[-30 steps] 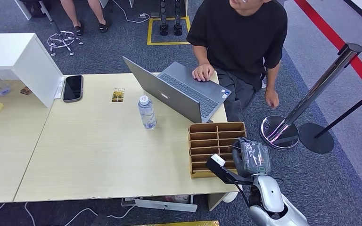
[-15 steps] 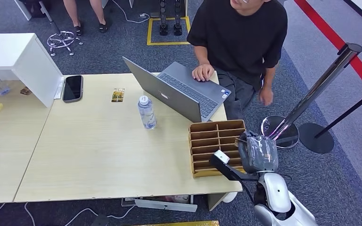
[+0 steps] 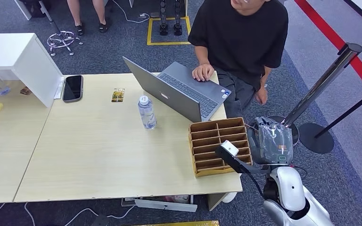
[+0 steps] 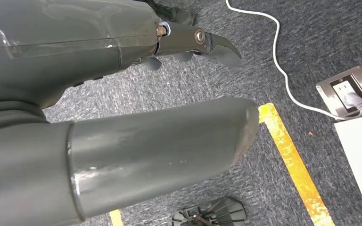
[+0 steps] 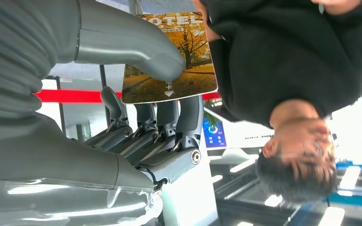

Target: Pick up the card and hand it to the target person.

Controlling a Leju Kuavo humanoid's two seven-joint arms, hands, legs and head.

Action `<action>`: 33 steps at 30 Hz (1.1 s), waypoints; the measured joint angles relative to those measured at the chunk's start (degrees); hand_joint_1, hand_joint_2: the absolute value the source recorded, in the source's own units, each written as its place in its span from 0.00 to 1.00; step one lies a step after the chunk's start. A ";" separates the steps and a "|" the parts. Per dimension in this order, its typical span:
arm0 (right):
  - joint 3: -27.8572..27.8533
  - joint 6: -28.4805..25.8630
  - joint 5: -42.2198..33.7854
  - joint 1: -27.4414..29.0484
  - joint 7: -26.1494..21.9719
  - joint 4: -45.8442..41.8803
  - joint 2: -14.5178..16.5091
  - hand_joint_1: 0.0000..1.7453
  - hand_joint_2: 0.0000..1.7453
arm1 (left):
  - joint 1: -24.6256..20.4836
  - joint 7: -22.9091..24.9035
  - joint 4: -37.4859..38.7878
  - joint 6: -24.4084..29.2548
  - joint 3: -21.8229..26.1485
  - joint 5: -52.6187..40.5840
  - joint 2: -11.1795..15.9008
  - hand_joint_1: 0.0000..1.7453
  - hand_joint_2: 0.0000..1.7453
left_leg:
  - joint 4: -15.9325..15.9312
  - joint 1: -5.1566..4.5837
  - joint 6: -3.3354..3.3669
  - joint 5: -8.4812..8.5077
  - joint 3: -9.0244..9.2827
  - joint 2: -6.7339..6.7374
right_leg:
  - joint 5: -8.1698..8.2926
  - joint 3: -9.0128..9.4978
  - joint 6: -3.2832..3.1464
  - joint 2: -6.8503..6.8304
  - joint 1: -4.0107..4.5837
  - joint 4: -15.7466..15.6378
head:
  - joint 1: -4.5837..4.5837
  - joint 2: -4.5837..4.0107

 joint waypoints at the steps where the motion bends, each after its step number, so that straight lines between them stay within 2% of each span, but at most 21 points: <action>1: -0.38 0.07 0.02 -0.01 0.02 -0.56 -0.20 0.77 1.00 | 0.00 0.01 0.00 -0.01 0.00 -0.01 0.00 0.00 0.00 | 0.00 0.00 0.00 0.00 0.00 0.00 | 0.00 0.00 0.00 0.00 0.00 0.00 | 0.00 0.00; 7: -2.52 0.35 -0.72 -0.01 0.44 -2.24 -1.36 0.75 1.00 | -0.01 0.04 0.00 -0.02 0.00 -0.31 0.00 0.00 0.00 | 0.01 -0.01 0.00 0.00 0.00 0.00 | 0.00 0.00 0.00 0.00 0.00 0.00 | 0.00 0.00; 17: -6.48 -0.27 -3.66 -0.07 0.19 -1.69 -3.11 0.76 1.00 | -0.14 0.51 0.00 -0.17 0.00 -0.76 0.00 0.00 0.00 | 0.01 0.00 0.00 0.00 0.00 0.00 | 0.00 0.00 0.00 0.00 0.00 0.00 | 0.01 0.00; 33: -8.21 0.19 -3.94 -1.72 -0.48 6.09 -4.48 0.75 1.00 | -1.04 1.30 0.00 -0.78 0.00 -1.66 -0.02 0.00 0.00 | 0.01 0.00 0.00 0.00 -0.01 0.00 | 0.00 0.00 0.00 -0.01 0.00 0.00 | 0.00 0.00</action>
